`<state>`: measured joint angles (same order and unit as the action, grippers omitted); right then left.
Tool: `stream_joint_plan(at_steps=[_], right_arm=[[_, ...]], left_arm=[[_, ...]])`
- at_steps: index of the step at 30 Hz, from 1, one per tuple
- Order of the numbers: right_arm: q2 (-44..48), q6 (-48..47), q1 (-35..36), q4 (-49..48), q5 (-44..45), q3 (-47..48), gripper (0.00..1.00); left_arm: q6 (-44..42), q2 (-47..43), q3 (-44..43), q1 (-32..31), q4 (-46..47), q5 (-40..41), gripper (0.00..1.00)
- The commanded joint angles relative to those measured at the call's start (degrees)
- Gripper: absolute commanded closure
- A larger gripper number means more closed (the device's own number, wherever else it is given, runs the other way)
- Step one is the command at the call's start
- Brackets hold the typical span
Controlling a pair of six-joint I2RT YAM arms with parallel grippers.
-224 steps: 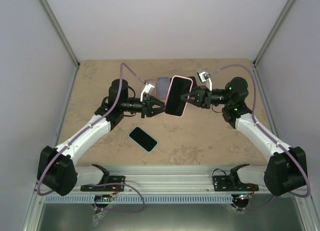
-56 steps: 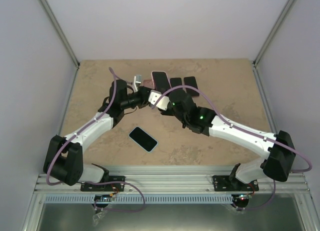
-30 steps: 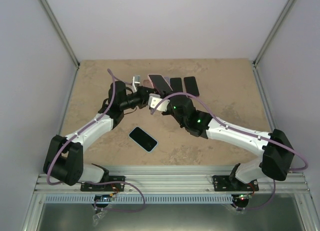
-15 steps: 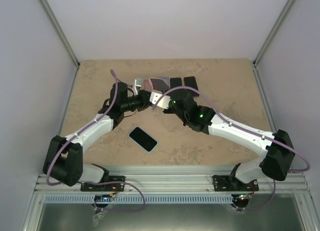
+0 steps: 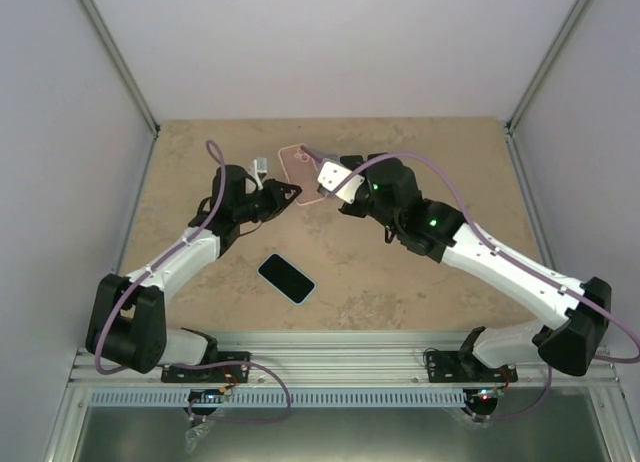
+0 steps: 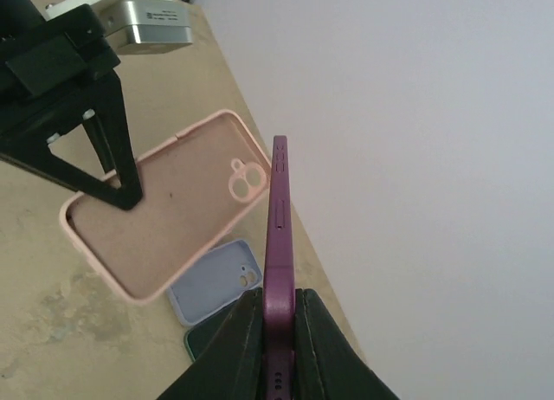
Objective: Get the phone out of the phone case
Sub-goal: Remove the phone case from the phone, then place the phone case at the center of the board.
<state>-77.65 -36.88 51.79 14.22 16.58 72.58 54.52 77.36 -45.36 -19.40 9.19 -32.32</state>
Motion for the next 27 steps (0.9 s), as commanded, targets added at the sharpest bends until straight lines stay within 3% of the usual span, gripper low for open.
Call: stream_joint_plan(at_steps=[1, 8, 16, 27], right_arm=[[3.2, 4.5, -2.5, 2.9, -4.3, 2.6, 1.0], [6.9, 9.8, -9.6, 6.0, -13.0, 2.1, 0.99], [10.7, 11.9, -15.9, 5.4, -15.7, -1.1, 0.99], [11.0, 12.5, -17.2, 5.4, -16.4, -2.4, 0.99]], left_arm=[[-2.7, -1.2, 0.6, 1.0, -0.9, 3.8, 1.0], [-3.1, -1.3, 3.9, 1.0, -1.8, 1.6, 1.0], [0.2, 1.4, 11.9, -0.6, 1.8, -2.2, 1.0], [-2.6, 14.0, 3.5, -5.3, 1.3, -3.6, 1.0]])
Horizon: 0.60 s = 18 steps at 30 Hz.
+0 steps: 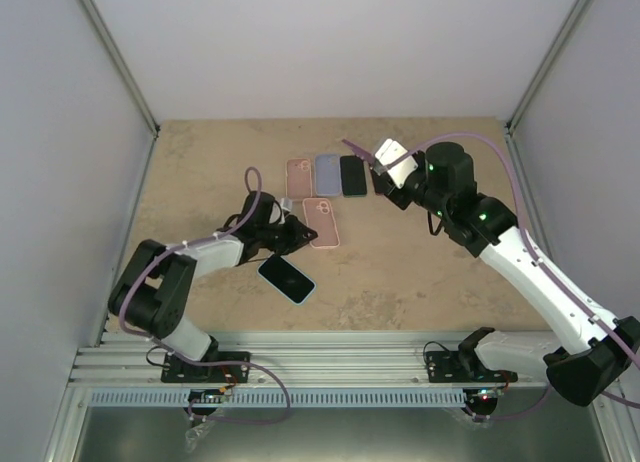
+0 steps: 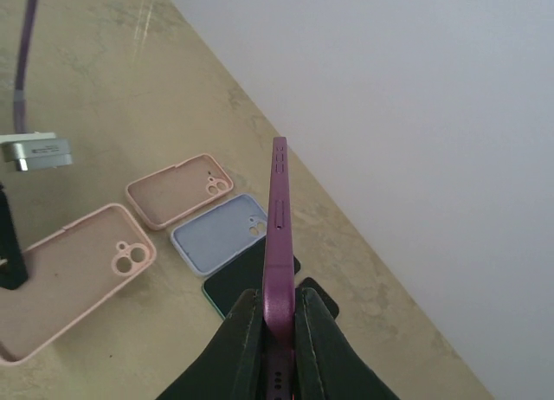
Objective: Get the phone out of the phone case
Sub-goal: Place the phone case at the center of the board.
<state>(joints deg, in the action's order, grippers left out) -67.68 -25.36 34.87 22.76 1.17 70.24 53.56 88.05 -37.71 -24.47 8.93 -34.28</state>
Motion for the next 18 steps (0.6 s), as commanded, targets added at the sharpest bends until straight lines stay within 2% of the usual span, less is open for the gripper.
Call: stream_joint_plan(at_steps=[1, 18], right_arm=[[1.0, 0.9, -0.3, -3.1, -1.1, 0.0, 0.99], [-0.8, 1.3, -0.2, -2.6, -1.1, 1.4, 0.99]], left_arm=[[-1.9, 4.3, -5.3, -0.2, 1.2, -1.8, 1.0], [-5.1, 16.8, -12.8, -1.3, -3.2, -4.3, 1.0]])
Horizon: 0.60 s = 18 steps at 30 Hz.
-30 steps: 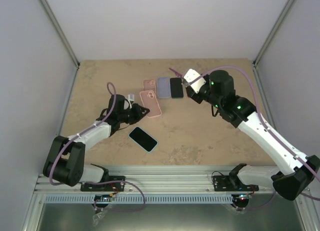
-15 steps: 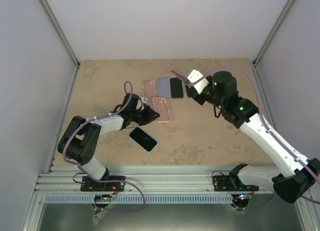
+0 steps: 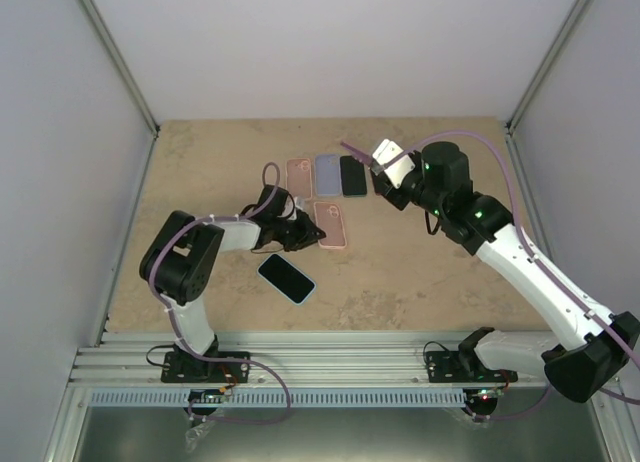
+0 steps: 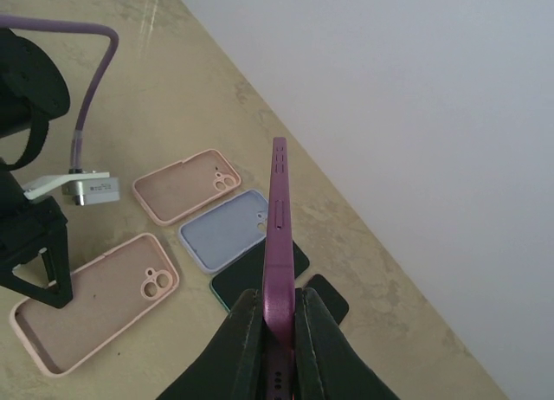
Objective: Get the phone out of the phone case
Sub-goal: Place the phone case at the center of the board.
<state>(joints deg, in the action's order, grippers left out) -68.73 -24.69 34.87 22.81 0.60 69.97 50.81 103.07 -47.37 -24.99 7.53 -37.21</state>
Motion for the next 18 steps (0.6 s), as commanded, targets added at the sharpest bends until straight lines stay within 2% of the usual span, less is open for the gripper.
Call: stream_joint_plan(at_steps=[1, 4, 8, 14, 18], right_arm=[[0.2, 0.6, -0.2, -2.7, -0.5, 1.7, 1.0], [0.0, 0.7, -0.2, -2.5, -0.5, 1.9, 0.99], [0.0, 0.6, -0.2, -2.4, -0.5, 1.9, 0.99], [0.0, 0.8, -0.2, -2.4, -0.5, 1.9, 1.0], [-0.1, 0.8, -0.2, -2.5, -2.1, 2.0, 0.99]], left_arm=[[-2.5, 2.1, -3.5, -0.9, -2.0, -1.5, 1.0], [-2.1, 2.5, -3.8, -1.0, -2.1, -1.3, 1.0], [-2.6, 2.0, -3.5, -1.0, -3.0, 0.2, 0.92], [-3.5, 0.5, -3.3, -1.0, -4.6, 2.9, 0.66], [-4.0, -0.5, -3.3, -1.0, -5.1, 3.6, 0.59]])
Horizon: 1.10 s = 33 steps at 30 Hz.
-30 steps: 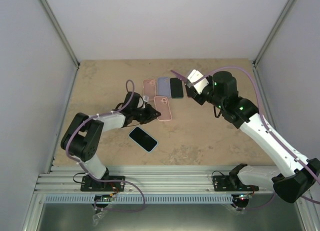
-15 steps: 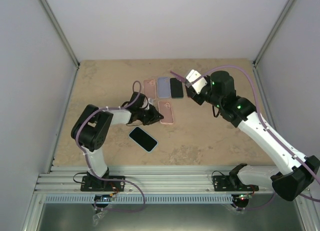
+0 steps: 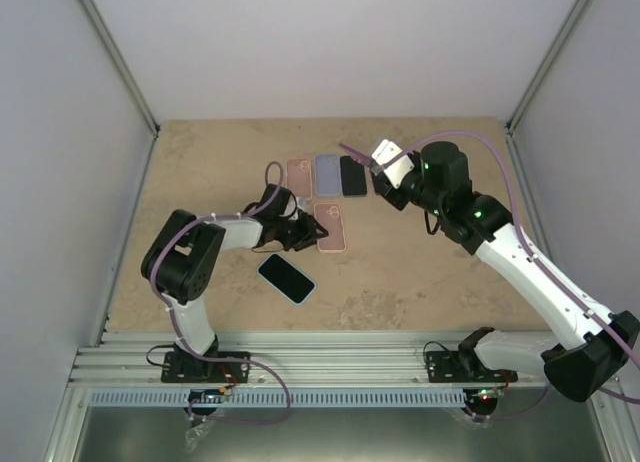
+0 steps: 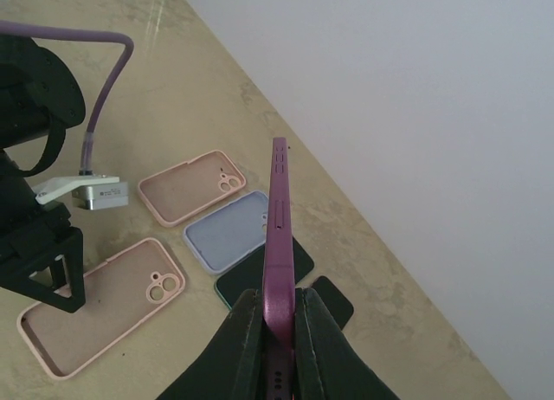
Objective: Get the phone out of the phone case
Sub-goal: Place the phone case at the center of the board.
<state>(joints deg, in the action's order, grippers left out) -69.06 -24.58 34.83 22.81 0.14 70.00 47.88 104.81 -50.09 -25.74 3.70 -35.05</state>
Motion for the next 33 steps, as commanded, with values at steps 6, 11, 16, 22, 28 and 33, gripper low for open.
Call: stream_joint_plan(at_steps=[6, 11, 16, 22, 28, 33], right_arm=[[0.3, 0.7, -0.2, -2.4, -2.0, 1.6, 1.0], [0.3, 0.3, -0.1, -2.6, -2.1, 1.5, 0.99], [-0.2, -4.2, 1.4, -2.3, 1.8, 2.1, 0.99], [-1.3, -12.0, 1.5, -5.9, 9.5, 3.2, 0.99], [-3.1, -15.2, 2.6, -8.8, 13.6, 5.5, 0.99], [-1.1, -22.6, 8.8, -15.2, 17.8, 2.3, 0.99]], left_arm=[[-3.5, -4.5, -1.5, -0.3, -3.4, 4.5, 0.4], [-5.3, -8.6, -1.7, -0.3, -5.1, 5.3, 0.22], [-5.1, -15.0, -1.4, 0.6, -3.1, 2.6, 0.18], [1.4, -22.7, -1.9, 4.2, 3.9, -4.2, 0.17], [9.7, -27.0, -5.5, 5.5, 12.1, -7.3, 0.17], [19.8, -25.6, -7.8, 5.5, 17.7, -6.4, 0.17]])
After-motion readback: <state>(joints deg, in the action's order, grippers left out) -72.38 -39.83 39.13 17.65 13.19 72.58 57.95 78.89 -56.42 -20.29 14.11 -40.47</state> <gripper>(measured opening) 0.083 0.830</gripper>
